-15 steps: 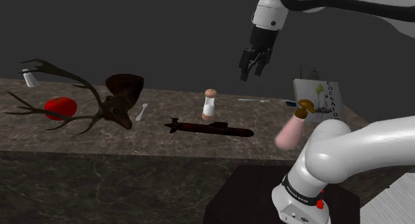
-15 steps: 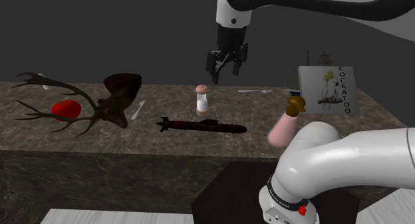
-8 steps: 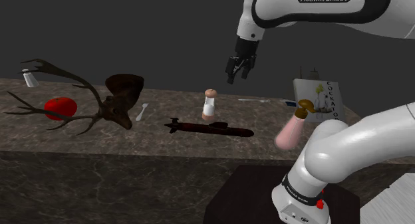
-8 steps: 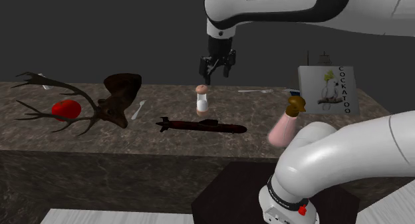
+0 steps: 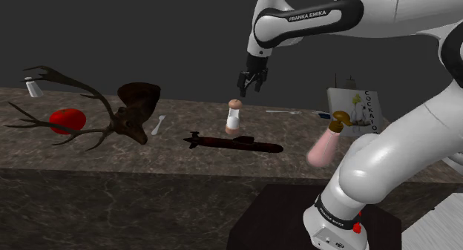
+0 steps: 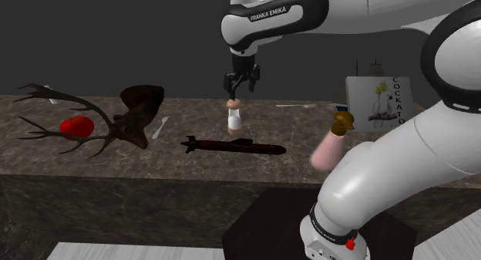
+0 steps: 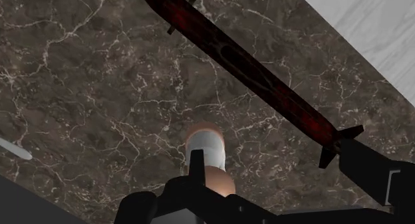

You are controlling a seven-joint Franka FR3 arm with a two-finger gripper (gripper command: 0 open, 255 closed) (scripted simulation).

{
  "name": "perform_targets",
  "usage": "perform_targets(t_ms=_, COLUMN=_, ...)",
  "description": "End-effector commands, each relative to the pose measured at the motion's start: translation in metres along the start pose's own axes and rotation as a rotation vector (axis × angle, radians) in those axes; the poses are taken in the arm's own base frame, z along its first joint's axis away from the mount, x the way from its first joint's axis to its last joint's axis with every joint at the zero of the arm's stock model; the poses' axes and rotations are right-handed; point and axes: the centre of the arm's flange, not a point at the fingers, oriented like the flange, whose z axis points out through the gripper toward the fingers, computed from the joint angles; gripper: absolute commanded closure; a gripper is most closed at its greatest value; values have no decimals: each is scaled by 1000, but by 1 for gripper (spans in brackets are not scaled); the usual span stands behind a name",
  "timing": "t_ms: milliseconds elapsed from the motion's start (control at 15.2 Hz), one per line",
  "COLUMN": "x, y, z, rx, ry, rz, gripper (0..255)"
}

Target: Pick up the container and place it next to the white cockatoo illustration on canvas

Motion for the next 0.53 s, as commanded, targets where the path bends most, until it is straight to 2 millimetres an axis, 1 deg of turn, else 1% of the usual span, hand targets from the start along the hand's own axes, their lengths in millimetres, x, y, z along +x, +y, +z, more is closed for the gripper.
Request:
perform_targets(t_ms=0, x=21, y=5, z=13, rx=-4, ry=3, rz=-1, gripper=0)
perform_targets(t_ms=462, x=93, y=30, z=64, rx=-15, ry=7, rz=-4, gripper=0)
